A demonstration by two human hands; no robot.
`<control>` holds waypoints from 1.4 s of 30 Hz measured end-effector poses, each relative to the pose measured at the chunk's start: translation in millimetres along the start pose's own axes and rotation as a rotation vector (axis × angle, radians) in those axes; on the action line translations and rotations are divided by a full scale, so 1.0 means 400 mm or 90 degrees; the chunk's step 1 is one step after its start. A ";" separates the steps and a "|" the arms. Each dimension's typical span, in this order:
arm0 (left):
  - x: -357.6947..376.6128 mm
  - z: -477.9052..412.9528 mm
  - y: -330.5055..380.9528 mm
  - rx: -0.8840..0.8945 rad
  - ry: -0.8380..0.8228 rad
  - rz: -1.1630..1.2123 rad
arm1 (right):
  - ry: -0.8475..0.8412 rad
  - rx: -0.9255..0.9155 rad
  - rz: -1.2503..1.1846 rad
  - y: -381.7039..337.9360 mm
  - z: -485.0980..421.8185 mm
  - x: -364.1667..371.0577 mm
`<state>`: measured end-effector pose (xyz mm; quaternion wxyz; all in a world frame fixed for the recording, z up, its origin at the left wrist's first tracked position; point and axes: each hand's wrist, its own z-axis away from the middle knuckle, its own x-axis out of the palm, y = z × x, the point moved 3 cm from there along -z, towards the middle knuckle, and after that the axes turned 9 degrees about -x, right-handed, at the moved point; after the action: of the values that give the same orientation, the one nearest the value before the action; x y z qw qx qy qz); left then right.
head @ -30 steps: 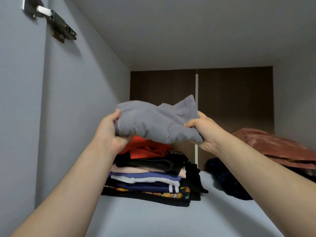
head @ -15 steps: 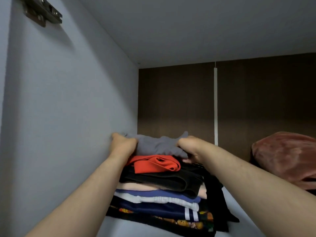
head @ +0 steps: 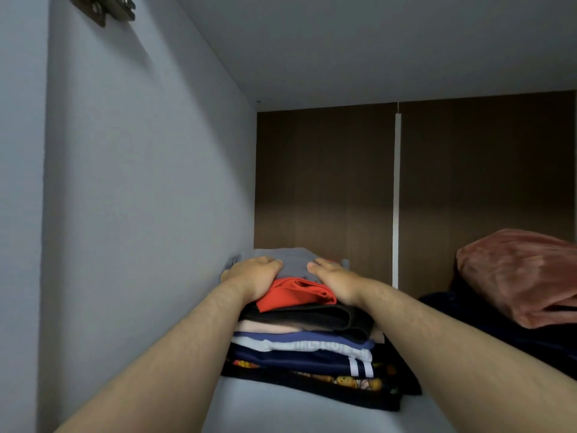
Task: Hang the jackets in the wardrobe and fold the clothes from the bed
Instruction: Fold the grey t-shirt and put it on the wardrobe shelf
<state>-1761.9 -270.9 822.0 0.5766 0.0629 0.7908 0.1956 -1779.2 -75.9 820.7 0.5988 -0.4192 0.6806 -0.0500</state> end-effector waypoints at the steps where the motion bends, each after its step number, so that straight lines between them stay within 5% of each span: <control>1: 0.001 0.006 0.000 -0.005 0.024 0.013 | 0.009 0.008 0.010 -0.004 0.010 0.003; 9: 0.035 0.041 -0.041 -0.020 0.144 0.073 | 0.091 0.023 0.028 0.049 0.121 0.027; 17: 0.017 0.265 -0.117 -0.055 0.022 0.144 | 0.079 -0.010 0.192 0.015 0.388 -0.030; 22: -0.021 0.528 -0.059 0.064 0.073 0.034 | 0.106 -0.157 0.419 -0.067 0.612 -0.089; 26: -0.035 0.728 0.006 0.126 0.068 -0.088 | 0.033 -0.160 0.496 -0.082 0.800 -0.111; 31: -0.061 0.959 0.072 0.120 0.106 -0.201 | 0.063 -0.169 0.520 -0.093 1.043 -0.154; 42: -0.110 1.404 0.112 0.109 0.096 -0.143 | 0.070 -0.194 0.463 -0.179 1.445 -0.125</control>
<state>-1227.2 -111.4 733.0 0.5265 0.0082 0.8476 0.0657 -1250.6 160.3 739.6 0.4710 -0.2313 0.8155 0.2442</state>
